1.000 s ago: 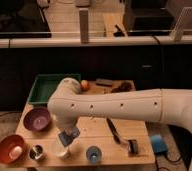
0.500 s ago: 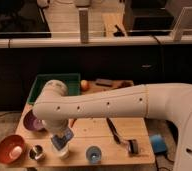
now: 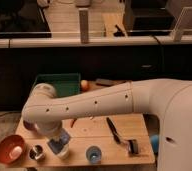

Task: Place sponge in paper cup

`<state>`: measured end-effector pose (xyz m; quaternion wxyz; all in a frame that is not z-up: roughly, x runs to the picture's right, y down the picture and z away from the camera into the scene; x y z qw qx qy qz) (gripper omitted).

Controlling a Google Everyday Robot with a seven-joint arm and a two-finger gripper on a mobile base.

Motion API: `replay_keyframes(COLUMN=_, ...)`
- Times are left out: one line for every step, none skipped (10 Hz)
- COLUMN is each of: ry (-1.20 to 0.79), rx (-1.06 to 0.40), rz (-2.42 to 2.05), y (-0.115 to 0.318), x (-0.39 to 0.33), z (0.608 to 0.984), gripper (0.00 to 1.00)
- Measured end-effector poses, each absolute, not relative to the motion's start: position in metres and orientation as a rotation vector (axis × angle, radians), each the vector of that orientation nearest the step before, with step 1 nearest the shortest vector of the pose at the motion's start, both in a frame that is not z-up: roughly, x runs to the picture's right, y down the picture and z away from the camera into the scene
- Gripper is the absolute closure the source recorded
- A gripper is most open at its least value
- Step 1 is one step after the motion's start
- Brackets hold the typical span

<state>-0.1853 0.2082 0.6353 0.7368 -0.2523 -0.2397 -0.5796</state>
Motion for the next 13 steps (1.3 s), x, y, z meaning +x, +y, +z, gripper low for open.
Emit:
replay_keyframes(ry=-0.528, rx=-0.567, rz=-1.274, y=0.210, x=-0.185, z=0.637, gripper=0.80)
replay_keyframes(ry=-0.531, rx=-0.574, rz=-1.273, y=0.211, x=-0.185, z=0.639, gripper=0.70)
replay_keyframes(ry=-0.535, rx=-0.578, rz=-1.273, y=0.212, x=-0.184, z=0.639, gripper=0.62)
replay_keyframes(ry=-0.547, rx=-0.579, rz=-1.275, y=0.213, x=-0.185, z=0.641, gripper=0.51)
replay_keyframes(ry=-0.557, rx=-0.579, rz=-1.275, y=0.213, x=-0.185, z=0.642, gripper=0.42)
replay_keyframes(ry=-0.568, rx=-0.578, rz=-1.277, y=0.213, x=-0.187, z=0.643, gripper=0.31)
replay_keyframes(ry=-0.579, rx=-0.576, rz=-1.286, y=0.213, x=-0.191, z=0.644, gripper=0.22)
replay_keyframes(ry=-0.586, rx=-0.574, rz=-1.294, y=0.213, x=-0.195, z=0.644, gripper=0.20)
replay_keyframes(ry=-0.594, rx=-0.572, rz=-1.303, y=0.213, x=-0.199, z=0.644, gripper=0.20)
replay_keyframes(ry=-0.600, rx=-0.568, rz=-1.312, y=0.214, x=-0.202, z=0.642, gripper=0.20)
replay_keyframes(ry=-0.606, rx=-0.563, rz=-1.322, y=0.214, x=-0.205, z=0.640, gripper=0.20)
replay_keyframes(ry=-0.609, rx=-0.558, rz=-1.329, y=0.214, x=-0.208, z=0.639, gripper=0.20)
replay_keyframes(ry=-0.609, rx=-0.557, rz=-1.334, y=0.214, x=-0.210, z=0.638, gripper=0.20)
